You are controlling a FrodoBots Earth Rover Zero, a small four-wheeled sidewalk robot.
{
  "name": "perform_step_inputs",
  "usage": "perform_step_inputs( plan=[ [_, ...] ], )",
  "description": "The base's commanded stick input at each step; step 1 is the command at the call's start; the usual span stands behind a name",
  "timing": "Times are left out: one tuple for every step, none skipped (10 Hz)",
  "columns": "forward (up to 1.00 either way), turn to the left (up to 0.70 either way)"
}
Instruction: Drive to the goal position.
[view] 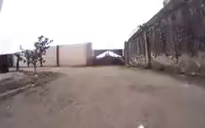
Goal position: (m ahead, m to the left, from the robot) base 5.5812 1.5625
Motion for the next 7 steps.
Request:
perform_step_inputs(
  plan=[
    [0.50,0.00],
    [0.50,0.00],
    [0.50,0.00],
    [0.50,0.00],
    [0.50,0.00],
    [0.50,0.00],
    [0.50,0.00]
  ],
)
